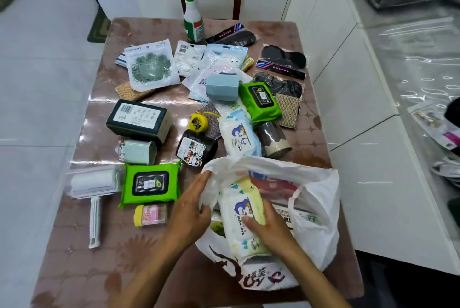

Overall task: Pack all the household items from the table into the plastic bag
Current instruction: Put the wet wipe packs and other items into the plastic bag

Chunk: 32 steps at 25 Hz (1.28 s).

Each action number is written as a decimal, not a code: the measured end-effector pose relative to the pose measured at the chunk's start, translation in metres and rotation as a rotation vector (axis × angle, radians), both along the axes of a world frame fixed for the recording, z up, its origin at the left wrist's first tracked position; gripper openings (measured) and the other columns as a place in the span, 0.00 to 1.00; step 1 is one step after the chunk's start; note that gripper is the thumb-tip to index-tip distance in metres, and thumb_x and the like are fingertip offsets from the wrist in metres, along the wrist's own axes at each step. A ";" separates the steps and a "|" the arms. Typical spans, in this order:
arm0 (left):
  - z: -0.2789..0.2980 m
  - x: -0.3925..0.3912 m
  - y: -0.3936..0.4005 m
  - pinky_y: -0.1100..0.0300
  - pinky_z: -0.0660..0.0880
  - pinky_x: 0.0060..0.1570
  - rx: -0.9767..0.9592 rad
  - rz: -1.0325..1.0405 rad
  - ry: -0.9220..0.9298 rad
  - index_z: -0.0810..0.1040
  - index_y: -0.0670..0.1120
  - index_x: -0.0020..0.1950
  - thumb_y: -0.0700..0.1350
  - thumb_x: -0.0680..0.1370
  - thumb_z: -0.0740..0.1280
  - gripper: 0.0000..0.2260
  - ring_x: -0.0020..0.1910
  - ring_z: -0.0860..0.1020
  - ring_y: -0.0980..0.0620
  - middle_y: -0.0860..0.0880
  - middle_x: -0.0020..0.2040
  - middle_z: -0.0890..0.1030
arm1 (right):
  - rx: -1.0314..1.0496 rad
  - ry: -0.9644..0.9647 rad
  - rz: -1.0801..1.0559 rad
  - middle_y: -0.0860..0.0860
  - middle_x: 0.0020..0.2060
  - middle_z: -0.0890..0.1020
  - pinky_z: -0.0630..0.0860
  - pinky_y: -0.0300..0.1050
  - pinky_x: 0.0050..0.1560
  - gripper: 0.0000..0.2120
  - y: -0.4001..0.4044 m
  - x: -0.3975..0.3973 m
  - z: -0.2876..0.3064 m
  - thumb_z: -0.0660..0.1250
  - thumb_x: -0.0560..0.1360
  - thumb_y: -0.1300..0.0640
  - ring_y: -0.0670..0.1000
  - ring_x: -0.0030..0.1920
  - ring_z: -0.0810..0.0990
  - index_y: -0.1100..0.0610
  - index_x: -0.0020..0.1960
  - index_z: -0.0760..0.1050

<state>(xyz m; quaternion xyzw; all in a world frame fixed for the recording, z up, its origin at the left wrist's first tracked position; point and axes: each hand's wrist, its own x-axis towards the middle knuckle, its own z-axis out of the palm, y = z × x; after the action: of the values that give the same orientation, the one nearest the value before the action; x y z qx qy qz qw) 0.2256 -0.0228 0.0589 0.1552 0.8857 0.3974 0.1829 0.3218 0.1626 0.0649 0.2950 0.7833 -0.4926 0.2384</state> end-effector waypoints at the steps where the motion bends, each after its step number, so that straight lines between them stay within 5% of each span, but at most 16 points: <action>1: -0.001 0.000 0.000 0.63 0.66 0.65 0.006 -0.010 -0.014 0.62 0.53 0.76 0.38 0.68 0.61 0.36 0.70 0.68 0.55 0.57 0.73 0.65 | 0.149 0.036 0.124 0.44 0.56 0.81 0.75 0.46 0.53 0.18 -0.004 -0.004 0.003 0.67 0.75 0.44 0.49 0.55 0.81 0.40 0.63 0.68; 4: -0.008 0.001 0.000 0.54 0.75 0.59 -0.015 -0.023 -0.045 0.60 0.58 0.76 0.41 0.68 0.59 0.36 0.65 0.73 0.50 0.56 0.76 0.65 | 0.652 0.244 0.272 0.50 0.48 0.84 0.73 0.45 0.42 0.14 -0.005 -0.028 0.027 0.63 0.76 0.47 0.54 0.48 0.83 0.52 0.58 0.75; 6: -0.013 0.000 -0.001 0.49 0.78 0.54 -0.019 -0.017 -0.052 0.59 0.61 0.75 0.42 0.68 0.59 0.36 0.61 0.77 0.47 0.56 0.75 0.65 | 0.634 0.483 0.118 0.50 0.44 0.84 0.75 0.46 0.40 0.10 0.001 -0.058 0.045 0.65 0.75 0.52 0.53 0.43 0.82 0.52 0.54 0.77; 8: -0.015 0.002 -0.001 0.49 0.79 0.48 -0.019 -0.019 -0.064 0.56 0.67 0.74 0.42 0.68 0.59 0.37 0.54 0.80 0.47 0.56 0.75 0.66 | 0.583 0.598 0.023 0.51 0.51 0.82 0.75 0.49 0.46 0.14 0.014 -0.096 0.043 0.66 0.73 0.54 0.54 0.49 0.79 0.54 0.58 0.75; 11: -0.016 0.006 -0.001 0.61 0.77 0.38 -0.014 -0.047 -0.061 0.55 0.69 0.74 0.41 0.69 0.61 0.38 0.41 0.79 0.53 0.55 0.76 0.66 | 0.554 0.354 0.064 0.55 0.64 0.75 0.71 0.52 0.58 0.25 0.036 -0.154 0.010 0.68 0.73 0.56 0.58 0.62 0.73 0.57 0.69 0.67; 13: -0.014 0.007 0.000 0.74 0.69 0.38 -0.033 -0.059 -0.057 0.56 0.64 0.75 0.38 0.70 0.64 0.38 0.46 0.80 0.50 0.57 0.76 0.62 | 0.545 0.132 0.065 0.56 0.66 0.74 0.71 0.53 0.59 0.27 0.044 -0.175 -0.015 0.70 0.73 0.54 0.59 0.64 0.73 0.57 0.69 0.65; 17: -0.007 0.007 0.000 0.74 0.65 0.46 -0.041 -0.054 -0.042 0.58 0.62 0.75 0.34 0.69 0.65 0.39 0.57 0.79 0.41 0.61 0.73 0.58 | 0.486 0.042 0.061 0.51 0.47 0.80 0.72 0.48 0.44 0.11 0.045 -0.182 -0.033 0.70 0.74 0.47 0.58 0.50 0.80 0.53 0.45 0.72; 22: 0.004 0.006 0.005 0.83 0.62 0.44 -0.009 -0.153 -0.057 0.61 0.55 0.76 0.33 0.69 0.64 0.38 0.59 0.77 0.45 0.62 0.72 0.55 | 0.530 0.359 -0.036 0.51 0.31 0.72 0.61 0.49 0.31 0.14 0.044 -0.181 -0.005 0.62 0.77 0.55 0.55 0.34 0.71 0.54 0.34 0.63; 25: 0.007 0.008 0.008 0.83 0.62 0.44 0.030 -0.179 -0.061 0.60 0.57 0.76 0.32 0.68 0.65 0.39 0.61 0.75 0.51 0.65 0.71 0.54 | 0.463 0.317 -0.054 0.50 0.40 0.79 0.72 0.48 0.39 0.09 0.055 -0.180 0.002 0.66 0.74 0.48 0.54 0.42 0.77 0.53 0.44 0.72; 28: 0.006 0.009 0.007 0.82 0.64 0.43 0.056 -0.183 -0.066 0.59 0.59 0.75 0.32 0.68 0.65 0.40 0.60 0.73 0.55 0.70 0.70 0.51 | 0.256 0.092 -0.093 0.52 0.59 0.79 0.75 0.52 0.55 0.32 0.048 -0.174 -0.021 0.75 0.66 0.43 0.57 0.57 0.78 0.55 0.63 0.68; 32: -0.009 0.008 -0.003 0.79 0.66 0.49 0.036 -0.162 -0.063 0.58 0.61 0.76 0.36 0.66 0.62 0.40 0.69 0.69 0.52 0.65 0.73 0.53 | 0.252 -0.032 -0.191 0.59 0.65 0.74 0.73 0.52 0.62 0.46 0.031 -0.174 -0.059 0.82 0.59 0.46 0.60 0.64 0.74 0.61 0.68 0.63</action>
<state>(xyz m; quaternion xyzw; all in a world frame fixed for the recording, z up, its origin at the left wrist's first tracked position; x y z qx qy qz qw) 0.2339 -0.0262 0.0495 0.2168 0.8568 0.4020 0.2395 0.1475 0.1931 0.0062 0.4033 0.8035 -0.4060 0.1639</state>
